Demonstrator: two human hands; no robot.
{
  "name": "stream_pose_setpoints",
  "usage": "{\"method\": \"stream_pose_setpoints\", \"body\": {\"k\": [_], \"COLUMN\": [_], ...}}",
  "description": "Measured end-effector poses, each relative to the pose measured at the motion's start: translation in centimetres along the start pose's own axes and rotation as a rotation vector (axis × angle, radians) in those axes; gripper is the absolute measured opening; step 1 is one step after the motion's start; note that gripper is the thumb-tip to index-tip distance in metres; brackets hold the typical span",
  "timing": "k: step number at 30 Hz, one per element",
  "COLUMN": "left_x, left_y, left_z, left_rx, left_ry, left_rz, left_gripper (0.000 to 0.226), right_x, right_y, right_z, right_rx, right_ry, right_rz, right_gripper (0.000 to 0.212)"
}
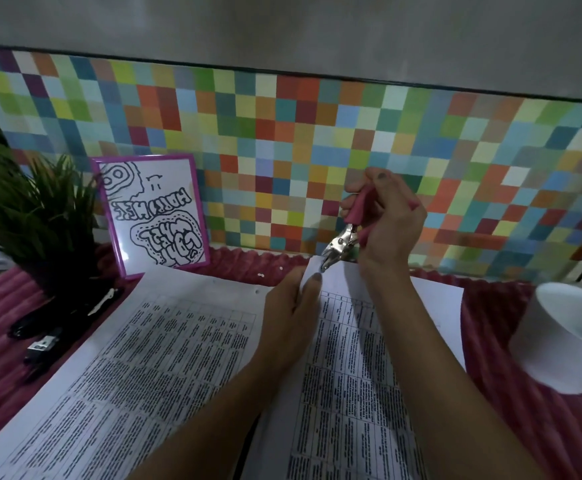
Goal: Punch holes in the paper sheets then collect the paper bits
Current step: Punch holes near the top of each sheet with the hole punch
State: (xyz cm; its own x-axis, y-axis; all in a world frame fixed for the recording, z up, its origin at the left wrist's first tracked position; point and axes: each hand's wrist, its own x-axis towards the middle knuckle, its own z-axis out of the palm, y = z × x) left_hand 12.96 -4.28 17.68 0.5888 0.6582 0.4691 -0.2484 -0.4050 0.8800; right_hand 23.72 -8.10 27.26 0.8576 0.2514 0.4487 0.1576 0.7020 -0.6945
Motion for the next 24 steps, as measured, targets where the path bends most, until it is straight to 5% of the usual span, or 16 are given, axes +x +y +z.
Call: {"method": "stream_pose_setpoints", "body": {"k": [10, 24], "left_x": [-0.22, -0.26], "left_y": [0.16, 0.61], "left_z": [-0.02, 0.11], "left_rx": [-0.030, 0.000], "left_ry": [-0.024, 0.000], "left_rz": [-0.032, -0.038], "left_gripper": [0.031, 0.044], "right_x": [-0.34, -0.17], "right_y": [0.53, 0.85], "right_z": [0.04, -0.16], "right_rx": [0.001, -0.032], "right_ry": [0.015, 0.159], "right_rz": [-0.005, 0.001], "right_gripper": [0.027, 0.033]}}
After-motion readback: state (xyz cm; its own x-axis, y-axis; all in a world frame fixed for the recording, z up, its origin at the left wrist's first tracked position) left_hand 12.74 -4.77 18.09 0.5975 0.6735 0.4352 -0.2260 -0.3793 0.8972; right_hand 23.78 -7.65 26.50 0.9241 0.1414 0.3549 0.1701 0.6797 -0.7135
